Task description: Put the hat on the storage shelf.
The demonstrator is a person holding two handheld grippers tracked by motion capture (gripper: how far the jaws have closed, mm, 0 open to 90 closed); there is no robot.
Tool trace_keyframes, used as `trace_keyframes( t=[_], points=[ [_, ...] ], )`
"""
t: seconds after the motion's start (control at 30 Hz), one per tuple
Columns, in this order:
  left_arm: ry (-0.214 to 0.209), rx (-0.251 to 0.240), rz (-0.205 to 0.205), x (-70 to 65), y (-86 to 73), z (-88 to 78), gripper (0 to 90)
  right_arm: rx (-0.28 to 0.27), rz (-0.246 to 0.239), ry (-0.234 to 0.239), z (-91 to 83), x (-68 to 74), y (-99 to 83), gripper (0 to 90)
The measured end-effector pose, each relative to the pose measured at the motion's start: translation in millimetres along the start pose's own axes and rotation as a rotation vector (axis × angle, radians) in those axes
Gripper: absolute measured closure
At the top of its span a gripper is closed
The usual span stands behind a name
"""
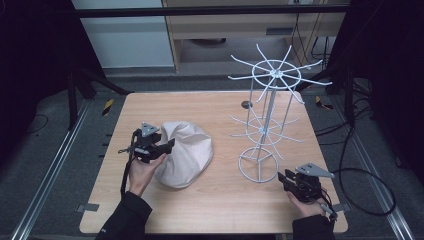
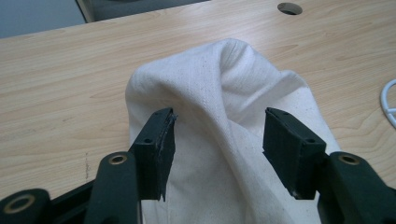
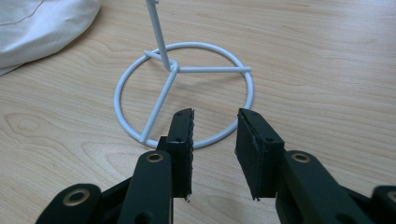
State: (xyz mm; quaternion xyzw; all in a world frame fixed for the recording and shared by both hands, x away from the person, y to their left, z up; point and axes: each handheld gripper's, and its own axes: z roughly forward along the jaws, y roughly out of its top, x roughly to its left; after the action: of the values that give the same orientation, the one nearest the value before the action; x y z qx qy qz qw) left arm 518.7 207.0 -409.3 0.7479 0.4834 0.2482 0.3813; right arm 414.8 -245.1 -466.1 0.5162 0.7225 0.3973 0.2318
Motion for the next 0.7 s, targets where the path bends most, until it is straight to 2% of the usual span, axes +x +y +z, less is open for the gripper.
trace_keyframes(
  t=[0.07, 0.17, 0.33, 0.57, 0.7],
  points=[
    [0.006, 0.007, 0.006, -0.1, 0.5, 4.4, 43.4, 0.0, -0.002, -0.002, 0.4, 0.0, -0.1, 66.5],
    [0.012, 0.028, -0.012, 2.4, 1.1, 13.0, 43.7, 0.0, -0.008, -0.004, 0.7, -0.4, -0.5, 66.4],
    [0.015, 0.055, -0.015, 3.4, 0.4, 22.2, 46.2, 0.002, -0.005, -0.004, 0.9, -0.6, -0.7, 66.4],
    [0.014, 0.071, -0.032, 4.3, 0.7, 28.6, 55.0, 0.004, -0.002, -0.001, 1.0, -0.7, -1.0, 66.0],
    [0.018, 0.099, -0.038, 4.3, -0.4, 33.4, 63.2, 0.005, -0.006, -0.005, 1.8, -1.4, -1.7, 65.9]
  ],
)
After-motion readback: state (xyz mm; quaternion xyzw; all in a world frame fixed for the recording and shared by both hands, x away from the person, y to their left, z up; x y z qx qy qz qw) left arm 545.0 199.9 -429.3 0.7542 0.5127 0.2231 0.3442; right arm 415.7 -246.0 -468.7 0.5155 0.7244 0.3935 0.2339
